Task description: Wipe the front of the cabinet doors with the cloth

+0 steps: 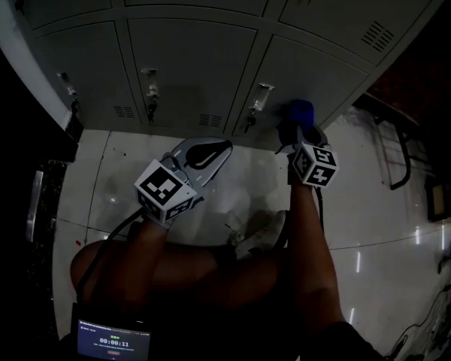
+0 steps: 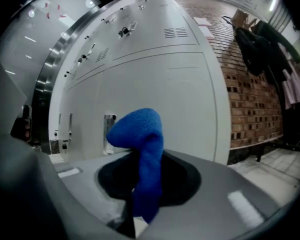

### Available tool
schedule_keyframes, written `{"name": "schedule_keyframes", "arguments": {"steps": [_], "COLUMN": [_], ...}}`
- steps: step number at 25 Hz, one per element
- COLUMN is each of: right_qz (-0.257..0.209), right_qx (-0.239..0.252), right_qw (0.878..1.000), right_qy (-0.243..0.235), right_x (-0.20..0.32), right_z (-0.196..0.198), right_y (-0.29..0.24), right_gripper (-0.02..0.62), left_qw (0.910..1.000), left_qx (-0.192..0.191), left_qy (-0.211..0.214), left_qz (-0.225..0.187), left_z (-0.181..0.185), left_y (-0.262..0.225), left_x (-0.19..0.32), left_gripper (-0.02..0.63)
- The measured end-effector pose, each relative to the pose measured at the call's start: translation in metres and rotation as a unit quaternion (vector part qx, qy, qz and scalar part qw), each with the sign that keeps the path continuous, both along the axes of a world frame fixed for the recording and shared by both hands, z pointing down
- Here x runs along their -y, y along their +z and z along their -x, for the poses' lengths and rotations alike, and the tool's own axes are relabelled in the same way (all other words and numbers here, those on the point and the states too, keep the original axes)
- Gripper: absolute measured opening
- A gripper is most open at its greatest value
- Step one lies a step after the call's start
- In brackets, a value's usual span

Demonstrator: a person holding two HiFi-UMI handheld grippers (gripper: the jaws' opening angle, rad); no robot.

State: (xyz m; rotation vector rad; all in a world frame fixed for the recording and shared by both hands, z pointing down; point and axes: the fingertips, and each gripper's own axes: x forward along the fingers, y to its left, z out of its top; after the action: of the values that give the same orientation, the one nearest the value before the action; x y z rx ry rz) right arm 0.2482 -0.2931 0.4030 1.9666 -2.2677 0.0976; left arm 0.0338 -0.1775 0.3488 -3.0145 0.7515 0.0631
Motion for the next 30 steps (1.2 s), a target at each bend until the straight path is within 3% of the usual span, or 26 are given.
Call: {"name": "schedule_keyframes", "arguments": {"steps": [6,10,14,20,30], "right_qz": [0.008,0.01,0.015,0.004,0.01], "right_qx": [-0.023,-0.047,-0.06,-0.04,-0.028], "right_qw": [0.997,0.994,0.994,0.995,0.998], "right_qy": [-0.077,-0.095,-0.088,-0.093,-0.055], "right_x": [-0.006,0.004,0.016,0.025,0.026], "right_z": [0.073,0.1,0.102,0.102,0.069], "right_y": [0.005,0.021,0.038,0.046,0.054], "right_gripper": [0.074,0.074,0.074,0.074,0.074], "left_qw": [1.0,0.9999,0.9997,0.9997,0.9997], "left_qx": [-0.008,-0.014,-0.019,-0.02,-0.014], "left_qy": [-0.005,-0.008,-0.013,-0.012,-0.017], "left_qz": [-0.001,0.001,0.004,0.004,0.01], "left_z": [0.008,0.013,0.018,0.017,0.016], "left_y": [-0.006,-0.007,-0.007,-0.005,0.001], "left_x": [-0.001,-0.004,-0.001,0.001,0.002], "left_gripper": [0.011,0.011,0.011,0.011,0.011]}}
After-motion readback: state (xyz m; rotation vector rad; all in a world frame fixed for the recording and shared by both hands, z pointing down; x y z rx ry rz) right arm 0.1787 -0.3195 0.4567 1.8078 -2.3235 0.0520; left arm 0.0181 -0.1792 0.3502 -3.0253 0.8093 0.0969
